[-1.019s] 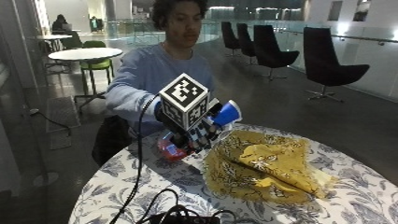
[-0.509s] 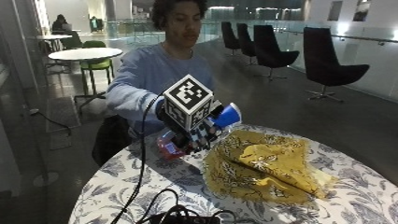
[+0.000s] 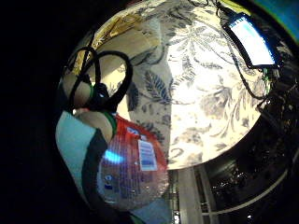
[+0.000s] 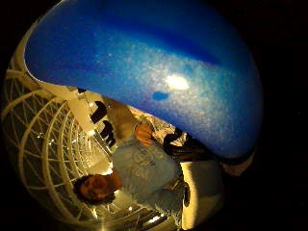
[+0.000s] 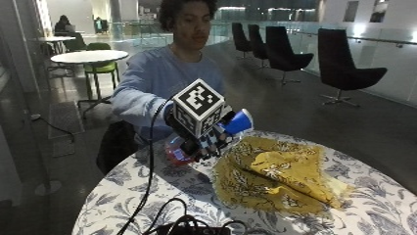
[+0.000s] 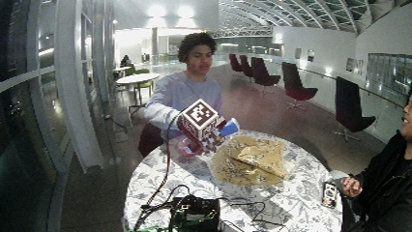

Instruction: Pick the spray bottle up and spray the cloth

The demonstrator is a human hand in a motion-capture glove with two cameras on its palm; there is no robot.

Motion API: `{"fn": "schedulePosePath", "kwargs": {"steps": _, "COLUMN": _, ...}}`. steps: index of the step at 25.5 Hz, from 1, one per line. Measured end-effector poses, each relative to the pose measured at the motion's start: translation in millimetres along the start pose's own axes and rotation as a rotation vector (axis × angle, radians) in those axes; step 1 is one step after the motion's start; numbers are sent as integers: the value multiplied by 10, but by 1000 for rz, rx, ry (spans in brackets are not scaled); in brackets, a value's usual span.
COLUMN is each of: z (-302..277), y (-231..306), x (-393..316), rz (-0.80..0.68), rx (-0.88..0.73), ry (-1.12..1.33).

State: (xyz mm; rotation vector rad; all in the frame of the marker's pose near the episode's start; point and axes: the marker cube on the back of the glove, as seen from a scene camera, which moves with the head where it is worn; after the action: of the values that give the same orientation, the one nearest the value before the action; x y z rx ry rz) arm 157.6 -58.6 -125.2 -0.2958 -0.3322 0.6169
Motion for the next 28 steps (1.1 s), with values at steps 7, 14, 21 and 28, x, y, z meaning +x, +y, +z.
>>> {"fn": "schedulePosePath", "kwargs": {"steps": 7, "z": 15, "y": 26, "x": -43, "rz": -16, "rx": 3, "ry": -5}}
{"fn": "schedulePosePath", "kwargs": {"steps": 14, "z": 46, "y": 136, "x": -235, "rz": -108, "rx": 144, "ry": -50}}
{"fn": "schedulePosePath", "kwargs": {"steps": 21, "z": 131, "y": 260, "x": -851, "rz": -355, "rx": 400, "ry": -311}}
{"fn": "schedulePosePath", "kwargs": {"steps": 28, "z": 351, "y": 74, "x": -1787, "rz": -642, "rx": 544, "ry": -569}}
